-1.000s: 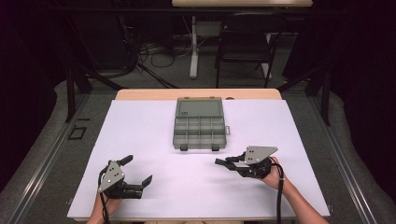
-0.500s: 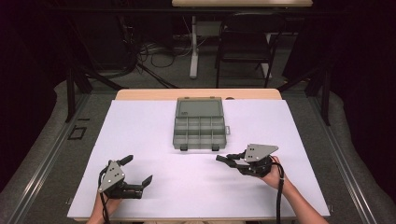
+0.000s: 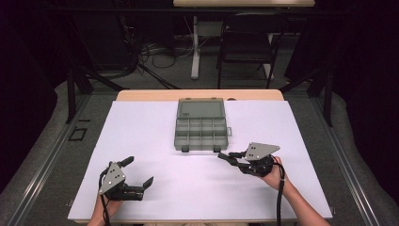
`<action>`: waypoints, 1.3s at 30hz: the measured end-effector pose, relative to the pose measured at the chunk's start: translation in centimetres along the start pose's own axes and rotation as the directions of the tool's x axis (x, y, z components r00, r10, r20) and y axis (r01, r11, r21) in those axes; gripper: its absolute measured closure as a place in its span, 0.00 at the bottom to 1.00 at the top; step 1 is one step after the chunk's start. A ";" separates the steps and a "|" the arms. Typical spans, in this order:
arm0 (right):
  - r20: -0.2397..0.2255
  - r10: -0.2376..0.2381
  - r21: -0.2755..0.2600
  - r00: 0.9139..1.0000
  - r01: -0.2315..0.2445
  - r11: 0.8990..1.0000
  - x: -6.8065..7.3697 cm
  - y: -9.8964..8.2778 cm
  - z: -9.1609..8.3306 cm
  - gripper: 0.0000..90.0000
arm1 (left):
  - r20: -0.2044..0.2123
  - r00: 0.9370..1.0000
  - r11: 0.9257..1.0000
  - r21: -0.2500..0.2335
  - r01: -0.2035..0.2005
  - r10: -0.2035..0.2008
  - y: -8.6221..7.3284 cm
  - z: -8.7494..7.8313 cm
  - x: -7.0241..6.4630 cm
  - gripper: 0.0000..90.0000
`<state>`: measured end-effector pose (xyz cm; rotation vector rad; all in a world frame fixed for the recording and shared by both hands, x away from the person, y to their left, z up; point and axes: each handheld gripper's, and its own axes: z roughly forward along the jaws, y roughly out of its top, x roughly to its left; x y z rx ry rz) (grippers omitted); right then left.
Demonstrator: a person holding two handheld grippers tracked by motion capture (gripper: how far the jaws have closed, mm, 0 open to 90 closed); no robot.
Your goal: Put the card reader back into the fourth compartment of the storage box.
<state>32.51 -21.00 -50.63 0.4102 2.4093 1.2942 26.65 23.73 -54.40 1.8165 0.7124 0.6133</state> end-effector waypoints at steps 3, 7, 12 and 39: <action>0.012 0.009 0.002 1.000 -0.009 1.000 -0.1 0.1 0.1 0.82 | 0.001 1.000 1.000 0.000 0.001 -0.001 0.0 0.0 0.0 0.00; 0.028 0.016 0.008 0.999 -0.016 1.000 -0.1 0.1 0.2 0.82 | 0.003 1.000 1.000 -0.002 0.001 -0.001 0.0 0.0 0.0 0.00; 0.046 0.028 0.006 0.999 -0.029 1.000 -0.2 0.4 0.2 0.82 | 0.000 1.000 1.000 0.000 0.001 -0.001 0.0 0.0 0.0 0.00; 0.130 0.089 0.024 0.988 -0.093 0.995 -1.3 1.3 1.5 0.82 | -0.003 1.000 1.000 -0.005 0.011 -0.011 0.0 -0.1 0.0 0.01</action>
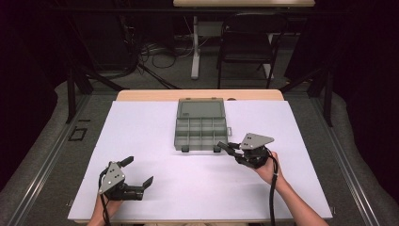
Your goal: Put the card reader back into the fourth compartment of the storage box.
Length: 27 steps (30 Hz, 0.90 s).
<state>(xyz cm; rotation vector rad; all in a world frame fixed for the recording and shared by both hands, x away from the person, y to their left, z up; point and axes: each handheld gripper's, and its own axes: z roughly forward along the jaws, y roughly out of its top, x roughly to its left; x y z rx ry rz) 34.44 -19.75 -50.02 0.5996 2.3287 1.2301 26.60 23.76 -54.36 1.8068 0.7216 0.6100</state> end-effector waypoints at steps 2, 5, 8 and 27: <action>0.008 0.002 0.002 1.000 -0.002 1.000 -0.1 0.1 0.2 0.82 | -0.001 1.000 1.000 -0.002 0.000 0.000 0.0 0.0 0.0 0.01; 0.013 0.006 0.000 1.000 -0.006 1.000 -0.2 0.3 0.4 0.82 | 0.001 1.000 1.000 0.000 0.001 -0.001 0.0 0.0 0.1 0.01; 0.026 0.014 0.002 1.000 -0.014 1.000 -0.5 0.5 0.7 0.82 | 0.002 1.000 1.000 0.002 -0.001 0.001 0.0 0.0 0.0 0.01; 0.087 0.056 0.008 0.995 -0.057 0.998 -1.8 1.3 1.8 0.82 | 0.001 1.000 1.000 0.002 0.000 0.000 0.0 0.0 0.0 0.01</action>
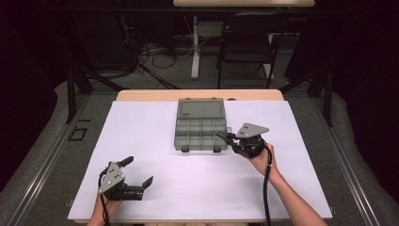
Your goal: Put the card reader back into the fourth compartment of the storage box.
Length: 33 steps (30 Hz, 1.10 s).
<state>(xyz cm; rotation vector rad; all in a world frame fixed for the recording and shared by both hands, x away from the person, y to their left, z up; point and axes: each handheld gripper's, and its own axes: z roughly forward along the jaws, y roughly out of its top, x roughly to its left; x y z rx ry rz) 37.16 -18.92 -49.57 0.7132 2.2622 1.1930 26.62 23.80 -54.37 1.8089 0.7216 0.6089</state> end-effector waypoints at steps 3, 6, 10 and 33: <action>0.022 0.007 0.007 1.000 -0.007 1.000 -0.3 0.1 0.3 0.82 | 0.001 1.000 1.000 -0.002 0.000 0.000 0.0 0.0 0.0 0.01; 0.037 0.015 0.012 0.999 -0.016 1.000 -0.5 0.2 0.6 0.82 | 0.000 1.000 1.000 0.000 0.001 -0.001 0.0 0.0 0.0 0.01; 0.046 0.025 0.017 0.999 -0.026 1.000 -0.6 0.3 0.9 0.82 | 0.001 1.000 1.000 0.002 0.000 0.000 0.0 0.0 0.0 0.01; 0.113 0.088 0.061 0.990 -0.095 0.994 -1.7 1.0 2.9 0.82 | -0.005 1.000 1.000 0.001 0.003 -0.003 0.0 0.0 0.0 0.01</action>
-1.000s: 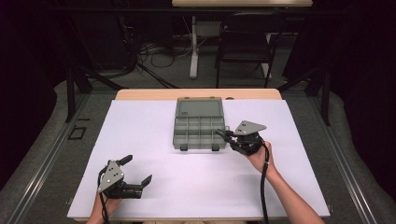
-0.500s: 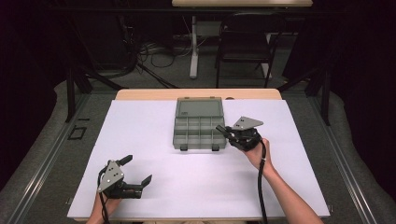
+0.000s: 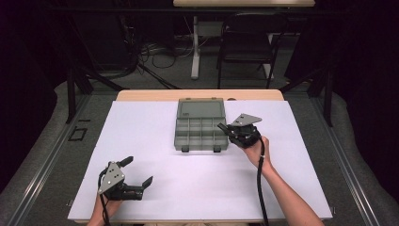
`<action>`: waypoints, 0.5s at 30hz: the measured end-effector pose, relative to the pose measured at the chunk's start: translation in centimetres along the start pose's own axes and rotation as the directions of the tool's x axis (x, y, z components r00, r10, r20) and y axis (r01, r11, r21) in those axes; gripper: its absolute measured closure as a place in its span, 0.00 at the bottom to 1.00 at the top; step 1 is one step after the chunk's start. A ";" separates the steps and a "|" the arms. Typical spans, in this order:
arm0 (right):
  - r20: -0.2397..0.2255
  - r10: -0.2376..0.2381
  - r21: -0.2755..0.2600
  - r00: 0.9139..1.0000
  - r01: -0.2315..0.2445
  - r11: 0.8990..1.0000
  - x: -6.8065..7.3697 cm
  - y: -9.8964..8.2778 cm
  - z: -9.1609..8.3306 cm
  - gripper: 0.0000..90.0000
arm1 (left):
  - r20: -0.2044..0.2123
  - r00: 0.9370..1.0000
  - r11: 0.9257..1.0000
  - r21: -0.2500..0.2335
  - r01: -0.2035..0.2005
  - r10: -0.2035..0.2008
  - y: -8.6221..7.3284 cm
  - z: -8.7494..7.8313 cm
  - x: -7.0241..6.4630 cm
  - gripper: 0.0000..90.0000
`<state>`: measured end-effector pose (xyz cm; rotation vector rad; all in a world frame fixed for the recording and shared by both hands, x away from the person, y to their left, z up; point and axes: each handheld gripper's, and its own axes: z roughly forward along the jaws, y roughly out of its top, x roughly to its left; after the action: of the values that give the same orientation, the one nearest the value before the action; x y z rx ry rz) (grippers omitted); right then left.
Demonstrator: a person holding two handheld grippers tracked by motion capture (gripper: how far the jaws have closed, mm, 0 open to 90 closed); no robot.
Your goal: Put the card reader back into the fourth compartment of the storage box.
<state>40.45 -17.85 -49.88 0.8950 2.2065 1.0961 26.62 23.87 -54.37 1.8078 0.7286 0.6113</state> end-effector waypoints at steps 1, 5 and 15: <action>0.000 0.000 0.000 1.000 0.000 1.000 0.0 0.0 0.0 0.82 | 0.000 1.000 1.000 0.000 0.000 0.000 0.0 0.0 0.0 0.01; 0.005 0.005 0.003 1.000 -0.005 1.000 -0.1 0.1 0.2 0.82 | 0.002 1.000 1.000 0.004 -0.001 0.001 0.0 0.0 0.0 0.01; 0.009 0.024 0.023 1.000 -0.024 0.999 -0.7 0.4 0.9 0.82 | 0.001 1.000 1.000 0.002 0.001 -0.001 0.0 0.0 0.0 0.01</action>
<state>41.68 -17.70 -49.93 0.9362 2.2115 1.0778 26.65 23.85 -54.39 1.8095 0.7291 0.6095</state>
